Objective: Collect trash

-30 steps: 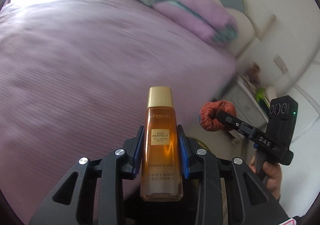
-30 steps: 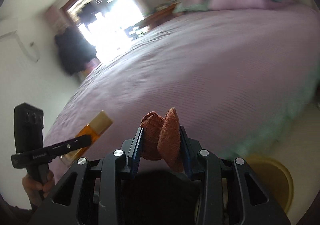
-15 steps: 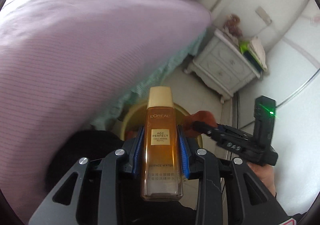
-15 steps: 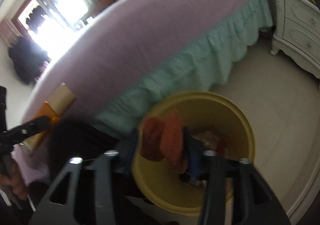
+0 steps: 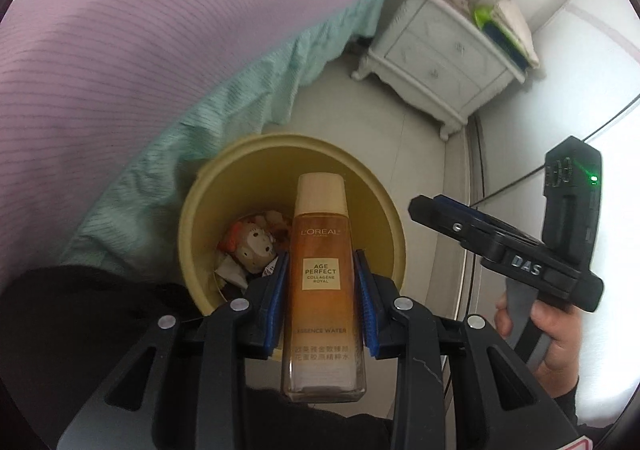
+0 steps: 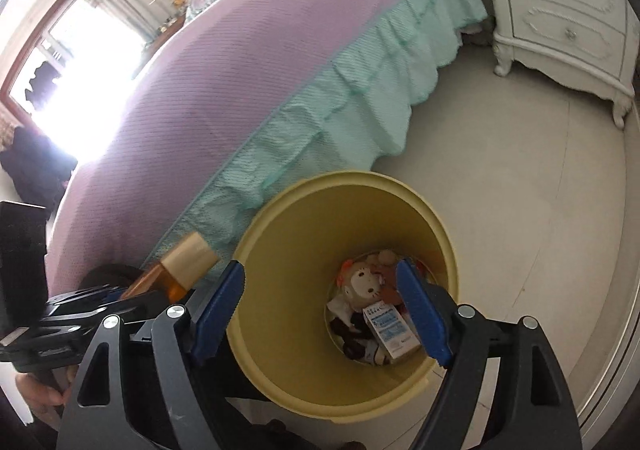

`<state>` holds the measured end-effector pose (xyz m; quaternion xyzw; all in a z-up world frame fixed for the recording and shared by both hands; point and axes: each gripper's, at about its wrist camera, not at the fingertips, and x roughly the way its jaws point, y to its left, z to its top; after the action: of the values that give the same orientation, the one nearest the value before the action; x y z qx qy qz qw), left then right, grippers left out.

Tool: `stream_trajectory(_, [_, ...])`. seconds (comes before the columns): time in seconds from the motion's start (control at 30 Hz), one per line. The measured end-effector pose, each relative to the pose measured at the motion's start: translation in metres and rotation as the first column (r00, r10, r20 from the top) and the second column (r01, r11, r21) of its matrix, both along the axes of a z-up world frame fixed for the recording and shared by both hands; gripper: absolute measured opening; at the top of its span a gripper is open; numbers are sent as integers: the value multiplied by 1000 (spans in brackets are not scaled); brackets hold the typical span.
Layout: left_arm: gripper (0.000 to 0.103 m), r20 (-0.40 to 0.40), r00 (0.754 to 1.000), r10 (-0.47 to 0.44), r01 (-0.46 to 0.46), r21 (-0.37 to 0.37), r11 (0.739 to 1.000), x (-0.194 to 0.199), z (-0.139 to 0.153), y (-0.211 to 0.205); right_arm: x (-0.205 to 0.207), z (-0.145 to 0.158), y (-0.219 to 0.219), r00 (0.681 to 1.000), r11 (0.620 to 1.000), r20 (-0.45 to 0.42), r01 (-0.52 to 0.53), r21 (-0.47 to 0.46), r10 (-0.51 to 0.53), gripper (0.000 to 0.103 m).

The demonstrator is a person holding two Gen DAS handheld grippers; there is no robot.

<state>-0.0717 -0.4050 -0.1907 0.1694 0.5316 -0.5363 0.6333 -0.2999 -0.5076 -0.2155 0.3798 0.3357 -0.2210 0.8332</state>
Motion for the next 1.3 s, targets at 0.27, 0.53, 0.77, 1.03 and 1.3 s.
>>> stream_trajectory(0.27, [92, 114, 993, -14, 13, 15, 1000, -7, -4, -26, -8, -6, -9, 1000, 1000, 10, 30, 10, -30, 76])
stream_trajectory(0.53, [92, 133, 991, -25, 19, 46, 999, -1, -6, -25, 3, -8, -7, 1000, 1000, 8, -4, 25, 4, 76])
stream_trajectory(0.77, [92, 130, 991, 2, -7, 37, 999, 3, -5, -19, 13, -5, 1, 999, 999, -3, -38, 18, 38, 76])
stream_trajectory(1.03, [93, 120, 993, 6, -8, 21, 1000, 3, -1, -17, 18, 1, 7, 998, 998, -15, -58, 2, 58, 76])
stream_trajectory(1.3, [93, 195, 980, 41, -34, -43, 999, 6, 25, 0, 24, 29, 22, 997, 995, -7, -83, -63, 83, 76])
